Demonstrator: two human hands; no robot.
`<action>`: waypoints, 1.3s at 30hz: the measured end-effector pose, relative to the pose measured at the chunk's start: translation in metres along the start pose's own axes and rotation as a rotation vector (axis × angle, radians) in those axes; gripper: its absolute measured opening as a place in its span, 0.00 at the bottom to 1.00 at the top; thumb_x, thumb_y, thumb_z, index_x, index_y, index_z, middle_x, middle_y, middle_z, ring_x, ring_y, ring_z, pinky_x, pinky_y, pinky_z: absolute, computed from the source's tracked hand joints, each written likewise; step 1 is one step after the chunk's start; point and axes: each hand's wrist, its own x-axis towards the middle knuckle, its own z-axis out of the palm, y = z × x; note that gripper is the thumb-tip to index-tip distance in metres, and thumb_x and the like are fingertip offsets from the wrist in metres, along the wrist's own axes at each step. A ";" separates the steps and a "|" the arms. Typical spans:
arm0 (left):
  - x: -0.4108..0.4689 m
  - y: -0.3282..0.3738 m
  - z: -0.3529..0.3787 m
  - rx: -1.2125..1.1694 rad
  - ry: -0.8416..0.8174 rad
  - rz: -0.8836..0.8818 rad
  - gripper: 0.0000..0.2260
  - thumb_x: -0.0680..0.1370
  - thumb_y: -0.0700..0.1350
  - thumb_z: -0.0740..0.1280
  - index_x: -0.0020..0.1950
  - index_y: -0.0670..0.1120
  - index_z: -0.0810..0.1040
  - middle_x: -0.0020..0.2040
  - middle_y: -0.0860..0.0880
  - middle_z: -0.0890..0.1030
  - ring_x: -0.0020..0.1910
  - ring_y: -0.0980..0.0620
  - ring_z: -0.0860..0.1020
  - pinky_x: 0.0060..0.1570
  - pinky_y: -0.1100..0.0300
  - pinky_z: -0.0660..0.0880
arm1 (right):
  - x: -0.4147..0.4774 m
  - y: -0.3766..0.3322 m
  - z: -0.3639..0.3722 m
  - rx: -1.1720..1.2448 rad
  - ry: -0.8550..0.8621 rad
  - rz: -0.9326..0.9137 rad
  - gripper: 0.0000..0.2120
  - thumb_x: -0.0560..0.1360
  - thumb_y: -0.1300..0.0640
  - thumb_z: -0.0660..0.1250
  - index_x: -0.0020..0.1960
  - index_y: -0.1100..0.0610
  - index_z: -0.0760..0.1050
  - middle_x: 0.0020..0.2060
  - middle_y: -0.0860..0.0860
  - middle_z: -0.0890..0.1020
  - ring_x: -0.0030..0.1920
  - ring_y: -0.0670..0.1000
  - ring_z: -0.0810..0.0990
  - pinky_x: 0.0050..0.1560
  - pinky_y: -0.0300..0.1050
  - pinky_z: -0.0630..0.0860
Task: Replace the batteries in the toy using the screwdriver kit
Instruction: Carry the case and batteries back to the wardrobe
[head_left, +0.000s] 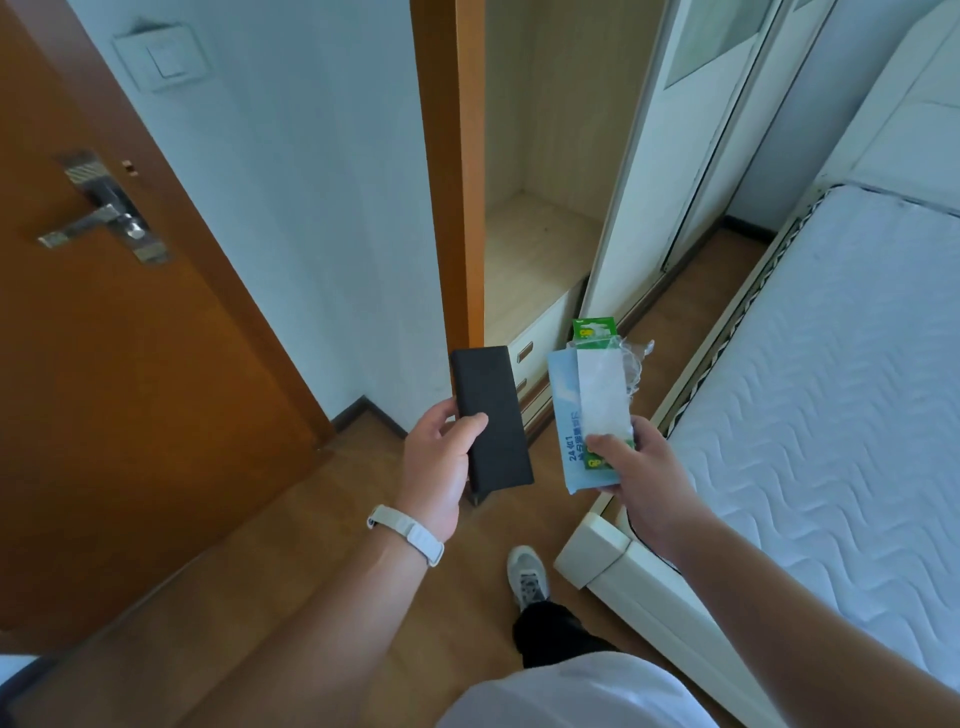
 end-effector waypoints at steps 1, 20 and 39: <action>0.010 0.001 0.003 0.010 -0.001 -0.004 0.08 0.78 0.48 0.70 0.56 0.55 0.82 0.51 0.52 0.86 0.50 0.52 0.85 0.44 0.53 0.83 | 0.011 -0.002 0.000 0.007 0.000 0.008 0.12 0.75 0.55 0.72 0.57 0.51 0.74 0.50 0.53 0.83 0.48 0.50 0.85 0.42 0.45 0.82; 0.234 0.039 0.133 0.191 0.005 -0.120 0.09 0.79 0.49 0.69 0.59 0.56 0.80 0.51 0.55 0.85 0.54 0.48 0.83 0.45 0.53 0.83 | 0.257 -0.080 -0.052 0.002 -0.002 0.078 0.13 0.75 0.53 0.73 0.57 0.49 0.75 0.50 0.52 0.84 0.47 0.50 0.86 0.45 0.49 0.84; 0.326 0.039 0.158 0.349 0.041 -0.028 0.12 0.84 0.49 0.61 0.67 0.53 0.74 0.54 0.58 0.80 0.52 0.58 0.78 0.50 0.59 0.79 | 0.331 -0.106 -0.034 -0.001 0.098 0.113 0.11 0.75 0.55 0.72 0.56 0.49 0.74 0.50 0.52 0.83 0.48 0.51 0.85 0.50 0.53 0.84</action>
